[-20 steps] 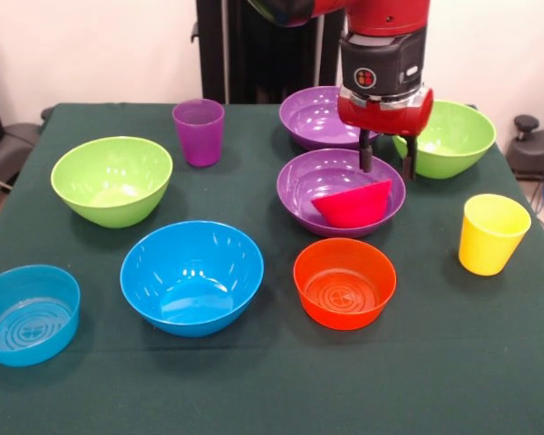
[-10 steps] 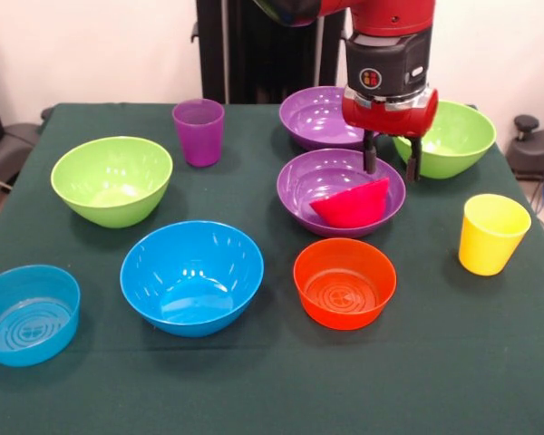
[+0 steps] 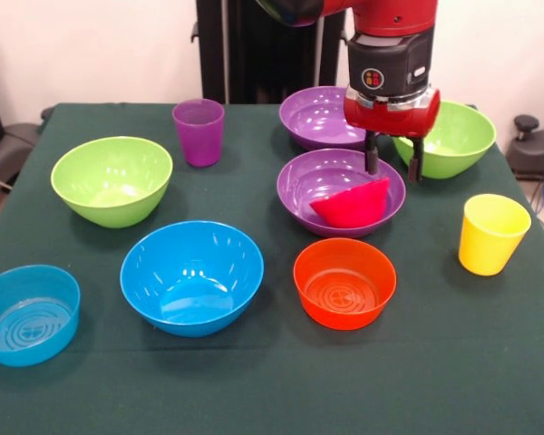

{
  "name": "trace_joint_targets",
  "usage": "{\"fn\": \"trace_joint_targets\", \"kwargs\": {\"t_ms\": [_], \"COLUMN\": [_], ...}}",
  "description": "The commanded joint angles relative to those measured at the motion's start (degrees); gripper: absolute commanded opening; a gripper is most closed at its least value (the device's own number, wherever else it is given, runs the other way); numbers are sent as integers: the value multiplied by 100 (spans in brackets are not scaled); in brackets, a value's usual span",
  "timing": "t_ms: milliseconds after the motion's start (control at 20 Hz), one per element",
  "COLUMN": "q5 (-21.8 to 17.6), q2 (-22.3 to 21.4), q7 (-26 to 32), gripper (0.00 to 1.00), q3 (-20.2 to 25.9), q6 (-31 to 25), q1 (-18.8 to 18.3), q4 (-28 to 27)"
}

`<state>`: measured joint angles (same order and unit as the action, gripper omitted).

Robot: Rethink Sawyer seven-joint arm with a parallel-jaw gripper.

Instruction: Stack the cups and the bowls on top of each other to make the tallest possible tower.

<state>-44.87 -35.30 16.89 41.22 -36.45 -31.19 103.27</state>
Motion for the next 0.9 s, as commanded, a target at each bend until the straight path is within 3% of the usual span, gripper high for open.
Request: {"fn": "trace_joint_targets", "kwargs": {"t_ms": [50, 900], "q5": [-120, -306], "q2": [277, 886], "q7": [-701, -402], "gripper": [100, 100], "q3": [-173, -137], "q6": [-110, 49], "q1": [84, 35], "q4": [-337, -924]}}
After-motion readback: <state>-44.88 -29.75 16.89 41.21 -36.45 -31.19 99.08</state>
